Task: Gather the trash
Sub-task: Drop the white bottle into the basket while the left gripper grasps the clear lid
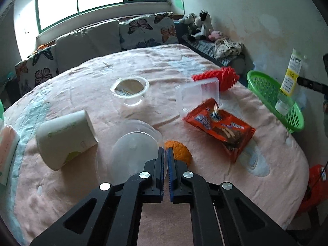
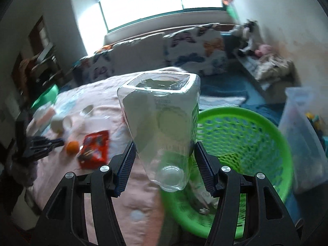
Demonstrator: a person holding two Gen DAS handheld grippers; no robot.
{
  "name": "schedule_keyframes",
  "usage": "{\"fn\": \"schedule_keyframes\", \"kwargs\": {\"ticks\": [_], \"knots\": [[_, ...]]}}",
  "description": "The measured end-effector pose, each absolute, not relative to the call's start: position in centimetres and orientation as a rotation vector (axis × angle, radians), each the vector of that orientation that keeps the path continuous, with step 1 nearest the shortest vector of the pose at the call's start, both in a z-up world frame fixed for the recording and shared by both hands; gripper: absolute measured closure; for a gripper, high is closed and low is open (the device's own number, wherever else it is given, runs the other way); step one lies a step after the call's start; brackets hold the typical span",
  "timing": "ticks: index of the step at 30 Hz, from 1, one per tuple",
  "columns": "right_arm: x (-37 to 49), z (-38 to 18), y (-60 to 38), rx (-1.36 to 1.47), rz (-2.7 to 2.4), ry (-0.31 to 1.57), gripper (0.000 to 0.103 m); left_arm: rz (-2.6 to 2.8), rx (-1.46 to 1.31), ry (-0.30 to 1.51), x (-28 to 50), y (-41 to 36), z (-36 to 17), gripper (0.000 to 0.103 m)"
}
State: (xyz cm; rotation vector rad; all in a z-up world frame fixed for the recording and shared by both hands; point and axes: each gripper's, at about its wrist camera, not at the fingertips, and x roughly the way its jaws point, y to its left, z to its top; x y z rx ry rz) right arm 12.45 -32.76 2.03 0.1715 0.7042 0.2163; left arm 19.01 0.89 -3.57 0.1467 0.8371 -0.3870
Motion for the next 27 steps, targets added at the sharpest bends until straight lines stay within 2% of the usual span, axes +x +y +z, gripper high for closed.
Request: {"fn": "schedule_keyframes", "kwargs": {"ticks": [7, 16, 19, 21, 27], "knots": [[13.5, -1.7, -35.7, 0.166, 0.07, 0.803, 0.044, -0.396, 0.063, 0.78, 17.9, 1.5, -0.2, 0.099], [15.4, -8.2, -37.5, 0.193, -0.036, 0.991, 0.043, -0.486, 0.037, 0.734, 16.9, -2.1, 2.9, 0.099], [15.4, -8.6, -38.0, 0.222, -0.04, 0.997, 0.041, -0.534, 0.022, 0.729, 17.0, -3.9, 3.5, 0.099], [15.1, -8.5, -38.4, 0.238, -0.044, 0.984, 0.034, -0.566, 0.027, 0.721, 17.1, -5.7, 3.9, 0.099], [13.0, -6.3, -39.8, 0.252, -0.068, 0.91, 0.034, -0.684, 0.056, 0.717, 17.5, -11.6, 4.6, 0.099]]}}
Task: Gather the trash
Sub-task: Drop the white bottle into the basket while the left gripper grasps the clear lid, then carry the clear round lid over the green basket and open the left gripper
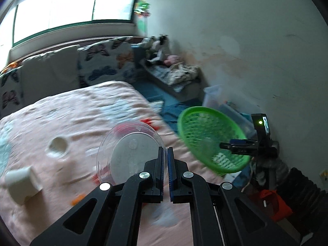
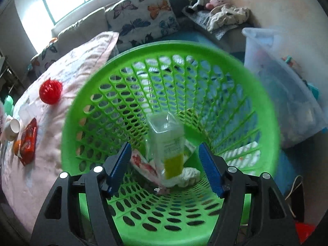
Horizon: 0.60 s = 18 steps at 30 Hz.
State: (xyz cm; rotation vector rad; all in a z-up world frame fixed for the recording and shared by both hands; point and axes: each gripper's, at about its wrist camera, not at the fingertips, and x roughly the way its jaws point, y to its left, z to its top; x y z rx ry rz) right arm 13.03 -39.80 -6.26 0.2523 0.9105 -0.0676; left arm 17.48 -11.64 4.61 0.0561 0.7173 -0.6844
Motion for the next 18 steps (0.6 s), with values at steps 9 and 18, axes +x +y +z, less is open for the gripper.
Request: {"fn": "schedule_keyframes", "kwargs": {"ticks": [9, 18], "knots": [[7.2, -1.7, -41.1, 0.274, -0.074, 0.762, 0.034, -0.853, 0.117, 0.758, 18.3, -21.9, 3.7, 0.099], [3.2, -0.7, -42.3, 0.361, -0.084, 0.695, 0.034, -0.943, 0.184, 0.834, 18.7, -30.1, 1.0, 0.099]]}}
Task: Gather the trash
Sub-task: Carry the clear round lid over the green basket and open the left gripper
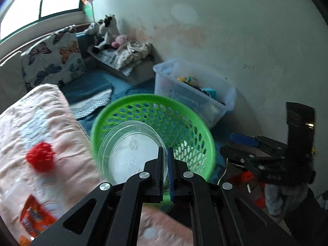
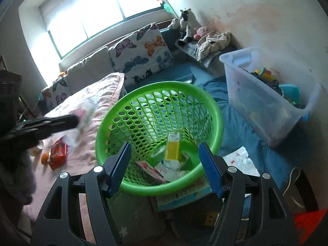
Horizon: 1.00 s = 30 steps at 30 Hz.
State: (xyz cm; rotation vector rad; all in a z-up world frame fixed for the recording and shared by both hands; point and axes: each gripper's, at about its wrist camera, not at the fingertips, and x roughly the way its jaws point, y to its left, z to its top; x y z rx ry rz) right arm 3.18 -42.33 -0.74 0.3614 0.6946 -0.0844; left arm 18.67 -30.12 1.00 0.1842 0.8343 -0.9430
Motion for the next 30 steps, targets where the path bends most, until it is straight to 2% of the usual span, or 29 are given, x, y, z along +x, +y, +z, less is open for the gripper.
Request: {"fn": "schedule_keyframes", "kwargs": {"ticks": [8, 10, 12, 20, 30], "knots": [[2.1, -1.1, -42.6, 0.396, -0.084, 0.689, 0.034, -0.944, 0.2, 0.899, 18.7, -32.5, -1.1, 0.095], [1.9, -1.2, -42.6, 0.403, -0.083, 0.688, 0.034, -0.943, 0.192, 0.909, 18.9, -32.5, -1.3, 0.086], [1.9, -1.2, -42.5, 0.407, -0.081, 0.687, 0.034, -0.935, 0.185, 0.902, 18.9, -32.2, -1.2, 0.07], [2.1, -0.7, -40.9, 0.393, -0.045, 0.686, 0.034, -0.887, 0.138, 0.863, 18.2, -28.9, 0.1, 0.069], [3.4, 0.0, -37.3, 0.351, 0.034, 0.69, 0.034, -0.712, 0.054, 0.842, 17.1, -20.5, 0.3, 0.067]]}}
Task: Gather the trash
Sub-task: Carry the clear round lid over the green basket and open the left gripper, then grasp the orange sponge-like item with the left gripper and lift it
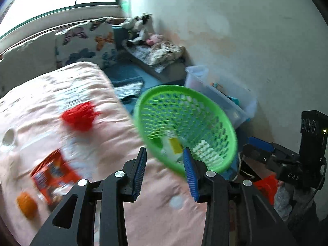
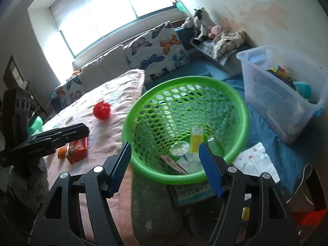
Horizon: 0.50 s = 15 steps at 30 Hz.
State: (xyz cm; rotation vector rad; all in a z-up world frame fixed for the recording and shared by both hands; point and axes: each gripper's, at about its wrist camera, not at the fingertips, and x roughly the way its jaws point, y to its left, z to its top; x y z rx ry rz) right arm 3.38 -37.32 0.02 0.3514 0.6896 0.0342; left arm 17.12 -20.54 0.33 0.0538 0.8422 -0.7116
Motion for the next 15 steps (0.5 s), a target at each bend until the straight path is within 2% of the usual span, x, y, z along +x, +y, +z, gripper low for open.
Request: {"fn": "schedule_keyframes", "kwargs": {"ticks": [6, 12, 15], "knots": [[4.5, 0.1, -34.9, 0.32, 0.093, 0.706, 0.034, -0.607, 0.012, 0.826, 17.0, -15.4, 0.1, 0.066], [5.6, 0.2, -32.7, 0.301, 0.145, 0.717, 0.034, -0.476, -0.006, 0.797, 16.8, -10.3, -0.3, 0.054], [6.0, 0.2, -32.2, 0.3, 0.167, 0.721, 0.034, -0.398, -0.018, 0.802, 17.3, -7.6, -1.1, 0.052]]}}
